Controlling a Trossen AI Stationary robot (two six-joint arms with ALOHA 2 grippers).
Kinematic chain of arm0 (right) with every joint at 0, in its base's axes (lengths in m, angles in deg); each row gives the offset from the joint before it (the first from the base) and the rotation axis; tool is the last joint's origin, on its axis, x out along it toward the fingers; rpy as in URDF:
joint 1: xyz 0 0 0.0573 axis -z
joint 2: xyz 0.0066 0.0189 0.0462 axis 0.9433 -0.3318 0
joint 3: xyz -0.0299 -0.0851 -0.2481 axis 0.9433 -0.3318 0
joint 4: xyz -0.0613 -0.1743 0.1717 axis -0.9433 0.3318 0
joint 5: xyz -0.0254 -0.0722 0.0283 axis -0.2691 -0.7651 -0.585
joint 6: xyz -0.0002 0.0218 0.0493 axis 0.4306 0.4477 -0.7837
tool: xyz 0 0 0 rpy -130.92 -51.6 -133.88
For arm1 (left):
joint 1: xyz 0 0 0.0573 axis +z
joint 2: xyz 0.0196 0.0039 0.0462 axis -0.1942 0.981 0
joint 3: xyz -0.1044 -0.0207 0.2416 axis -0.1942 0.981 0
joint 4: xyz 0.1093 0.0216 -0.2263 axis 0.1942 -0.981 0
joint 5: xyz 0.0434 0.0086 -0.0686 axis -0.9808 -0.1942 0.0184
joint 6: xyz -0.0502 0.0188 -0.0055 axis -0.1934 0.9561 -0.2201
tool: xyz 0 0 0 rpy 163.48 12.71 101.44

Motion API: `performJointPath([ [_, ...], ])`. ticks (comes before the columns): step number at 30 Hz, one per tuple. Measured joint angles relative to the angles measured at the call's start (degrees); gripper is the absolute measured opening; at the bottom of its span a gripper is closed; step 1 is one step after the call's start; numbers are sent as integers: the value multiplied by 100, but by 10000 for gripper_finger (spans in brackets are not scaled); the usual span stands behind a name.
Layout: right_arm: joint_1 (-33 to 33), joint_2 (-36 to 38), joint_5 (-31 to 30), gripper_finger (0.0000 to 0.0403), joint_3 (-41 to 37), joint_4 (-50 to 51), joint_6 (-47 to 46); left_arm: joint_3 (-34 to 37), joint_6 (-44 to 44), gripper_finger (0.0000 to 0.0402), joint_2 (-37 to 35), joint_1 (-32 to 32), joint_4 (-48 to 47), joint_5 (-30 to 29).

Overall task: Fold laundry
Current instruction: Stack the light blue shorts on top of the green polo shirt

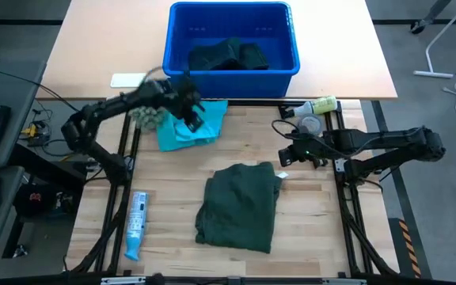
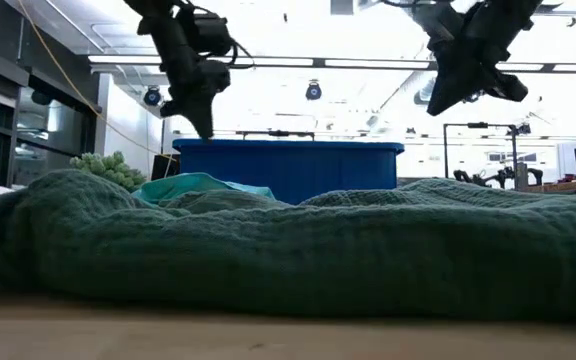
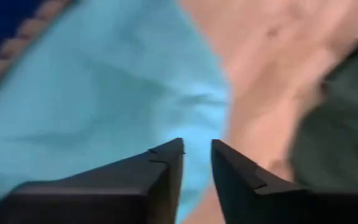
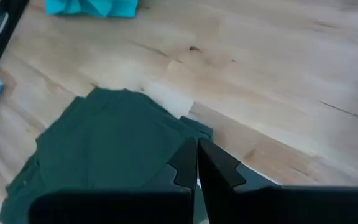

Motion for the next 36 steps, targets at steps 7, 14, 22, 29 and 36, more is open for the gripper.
performJointPath([
  [7, 337, -186, 683, 0, 0, -464, 737, -885, 880, 181, 783, 482, -1511, -449],
  [14, 599, -536, 1231, 0, 0, -921, 924, -1721, 1848, 233, 2173, 403, -2659, -961],
  [22, 726, -929, 1339, 0, 0, -1446, 661, -2569, 2413, 246, 3194, 434, -2778, -1575],
  [29, 763, -1136, 1509, 0, 0, -1584, 271, -2661, 2027, 246, 3224, 722, -2215, -1084],
  [36, 763, -1140, 1590, 0, 0, -1586, 162, -2298, 1728, 246, 3224, 922, -1643, -602],
])
